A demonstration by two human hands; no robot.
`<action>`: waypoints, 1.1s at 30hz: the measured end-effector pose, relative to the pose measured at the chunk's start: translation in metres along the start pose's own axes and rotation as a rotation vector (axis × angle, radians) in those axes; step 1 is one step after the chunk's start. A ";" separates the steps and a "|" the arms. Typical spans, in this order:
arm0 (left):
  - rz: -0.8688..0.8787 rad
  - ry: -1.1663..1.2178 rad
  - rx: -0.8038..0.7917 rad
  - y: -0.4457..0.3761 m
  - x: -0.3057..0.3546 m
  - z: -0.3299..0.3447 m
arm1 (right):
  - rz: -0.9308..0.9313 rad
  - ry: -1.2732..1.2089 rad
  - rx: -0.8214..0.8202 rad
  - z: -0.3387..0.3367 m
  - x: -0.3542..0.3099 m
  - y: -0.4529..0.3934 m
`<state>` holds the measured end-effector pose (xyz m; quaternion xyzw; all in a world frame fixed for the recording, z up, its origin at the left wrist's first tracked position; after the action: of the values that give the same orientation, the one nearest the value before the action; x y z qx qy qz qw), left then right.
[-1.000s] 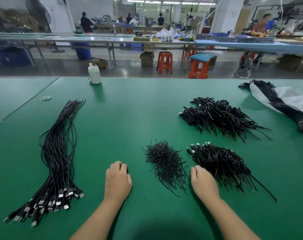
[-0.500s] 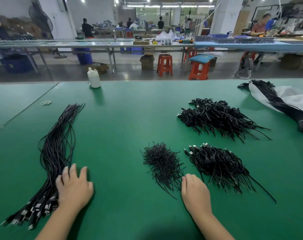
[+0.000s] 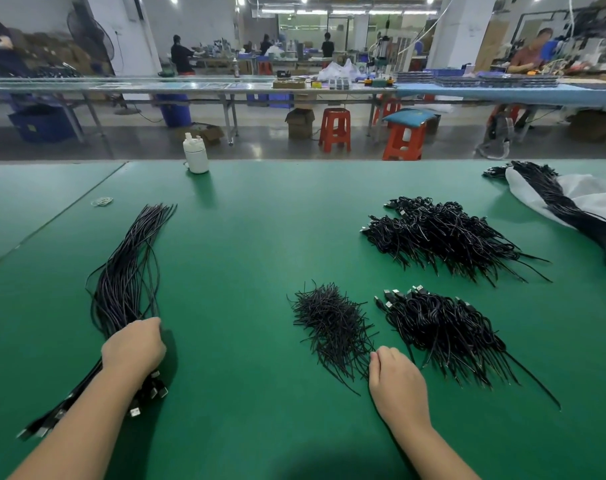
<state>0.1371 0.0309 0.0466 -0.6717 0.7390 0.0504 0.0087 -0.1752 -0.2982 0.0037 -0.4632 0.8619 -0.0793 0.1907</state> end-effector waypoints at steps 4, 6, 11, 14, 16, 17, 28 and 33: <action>0.077 0.154 -0.010 -0.003 0.012 -0.010 | -0.013 0.004 0.015 -0.001 0.000 0.000; 0.134 0.347 -0.093 -0.002 0.022 -0.014 | -0.012 0.006 0.010 -0.001 0.000 -0.001; 0.055 1.201 -0.518 0.013 0.056 -0.009 | -0.011 -0.001 0.006 -0.001 0.001 0.000; 0.175 1.059 -0.387 0.022 0.080 -0.011 | 0.000 -0.005 -0.004 0.000 0.002 0.000; 0.334 0.589 -0.156 0.031 0.093 -0.012 | 0.005 -0.011 -0.004 0.000 0.002 -0.001; 0.402 0.346 -0.061 0.038 0.100 -0.011 | 0.005 -0.011 -0.004 0.000 0.002 -0.001; 0.754 0.036 -0.051 0.080 0.162 0.018 | 0.001 -0.006 0.003 0.000 0.001 0.001; 0.736 0.176 -0.084 0.095 0.179 0.024 | 0.008 -0.009 -0.004 -0.001 0.000 0.000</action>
<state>0.0244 -0.1359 0.0147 -0.3630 0.9260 0.0224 -0.1010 -0.1755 -0.2983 0.0044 -0.4606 0.8629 -0.0747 0.1940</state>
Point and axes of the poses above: each hand's wrist, its own y-axis away from the middle knuckle, its own z-axis out of the palm, x = y × z, the point moved 6 cm from there along -y, towards the middle knuckle, and after that the axes turned 8 degrees about -z, right-handed, at the moved point
